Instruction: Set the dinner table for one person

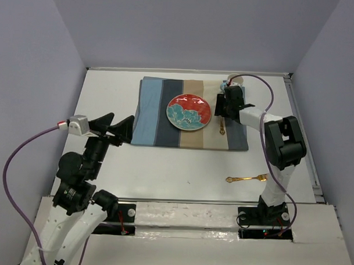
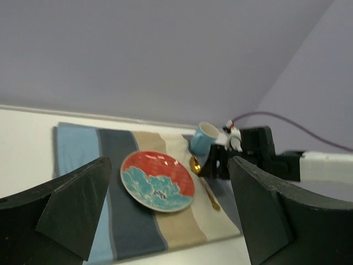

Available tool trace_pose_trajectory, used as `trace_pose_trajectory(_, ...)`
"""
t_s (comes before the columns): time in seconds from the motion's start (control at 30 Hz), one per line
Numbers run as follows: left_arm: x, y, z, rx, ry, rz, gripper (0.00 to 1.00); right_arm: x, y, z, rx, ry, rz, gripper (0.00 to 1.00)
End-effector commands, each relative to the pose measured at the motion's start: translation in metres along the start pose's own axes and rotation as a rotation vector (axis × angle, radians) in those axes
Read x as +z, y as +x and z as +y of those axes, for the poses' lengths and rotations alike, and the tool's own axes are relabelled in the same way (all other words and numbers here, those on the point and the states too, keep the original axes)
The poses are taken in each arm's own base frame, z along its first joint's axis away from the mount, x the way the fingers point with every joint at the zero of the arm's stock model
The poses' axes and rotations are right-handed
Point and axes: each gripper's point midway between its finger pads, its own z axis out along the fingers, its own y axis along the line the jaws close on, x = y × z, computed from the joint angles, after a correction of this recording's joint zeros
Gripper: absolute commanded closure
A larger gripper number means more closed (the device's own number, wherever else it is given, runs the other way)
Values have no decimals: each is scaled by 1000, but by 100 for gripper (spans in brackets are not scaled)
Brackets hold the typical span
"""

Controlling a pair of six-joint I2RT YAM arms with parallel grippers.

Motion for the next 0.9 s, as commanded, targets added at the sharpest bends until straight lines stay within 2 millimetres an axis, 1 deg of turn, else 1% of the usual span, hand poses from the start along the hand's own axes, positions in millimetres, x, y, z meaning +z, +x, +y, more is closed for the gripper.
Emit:
trace_pose_trajectory(0.0,18,26,-41,-33,204,136,1,-45,-49,6,62,-48,-139,37)
trace_pose_trajectory(0.03,24,45,-44,-66,218,200,1,-72,-66,8,78,-71,-187,37)
trace_pose_trajectory(0.07,23,52,-62,-96,317,227,1,-84,-60,6,93,-77,-185,38)
trace_pose_trajectory(0.1,21,72,-65,-138,350,277,1,-99,-63,5,103,-86,-203,38)
trace_pose_trajectory(0.13,19,88,-73,-224,380,333,1,-136,-84,4,124,-114,-287,39)
trace_pose_trajectory(0.17,17,94,-88,-263,426,340,1,-155,-89,3,143,-129,-320,40)
trace_pose_trajectory(0.2,14,105,-92,-284,425,361,1,-169,-81,-1,148,-139,-324,40)
trace_pose_trajectory(0.23,11,120,-95,-287,414,388,1,-188,-85,-2,161,-156,-358,40)
trace_pose_trajectory(0.27,18,131,-92,-268,357,376,1,-231,-102,-3,182,-200,-455,40)
trace_pose_trajectory(0.3,6,142,-117,-269,411,416,2,-248,-99,-2,187,-235,-473,40)
trace_pose_trajectory(0.33,6,162,-125,-244,399,461,3,-268,-102,-2,192,-263,-507,40)
trace_pose_trajectory(0.37,10,171,-127,-195,362,455,3,-307,-112,-4,204,-307,-591,40)
trace_pose_trajectory(0.4,-1,175,-154,-184,421,480,4,-325,-110,-1,202,-350,-605,40)
trace_pose_trajectory(0.43,-3,200,-160,-126,412,531,5,-343,-112,-1,200,-378,-639,40)
trace_pose_trajectory(0.47,-2,209,-166,-85,401,529,6,-360,-113,0,201,-408,-668,40)
trace_pose_trajectory(0.5,0,210,-179,-30,432,522,7,-389,-110,1,191,-462,-710,40)
trace_pose_trajectory(0.53,-10,239,-191,41,455,579,7,-402,-108,0,187,-481,-728,40)
trace_pose_trajectory(0.57,-13,249,-198,126,488,584,8,-428,-108,-2,180,-507,-778,39)
trace_pose_trajectory(0.6,-15,269,-210,187,511,612,8,-435,-102,-5,177,-504,-773,38)
trace_pose_trajectory(0.63,-23,277,-224,217,561,625,8,-448,-102,-8,175,-507,-797,38)
trace_pose_trajectory(0.7,-27,297,-236,264,616,661,8,-463,-96,-15,172,-503,-820,38)
trace_pose_trajectory(0.73,-29,314,-247,293,662,690,8,-478,-94,-18,171,-515,-858,38)
trace_pose_trajectory(0.8,-33,331,-257,313,711,723,7,-490,-91,-22,167,-518,-881,38)
trace_pose_trajectory(0.83,-33,347,-264,330,727,748,7,-495,-89,-24,167,-519,-892,38)
trace_pose_trajectory(0.87,-39,358,-269,345,773,778,7,-497,-89,-24,164,-516,-894,38)
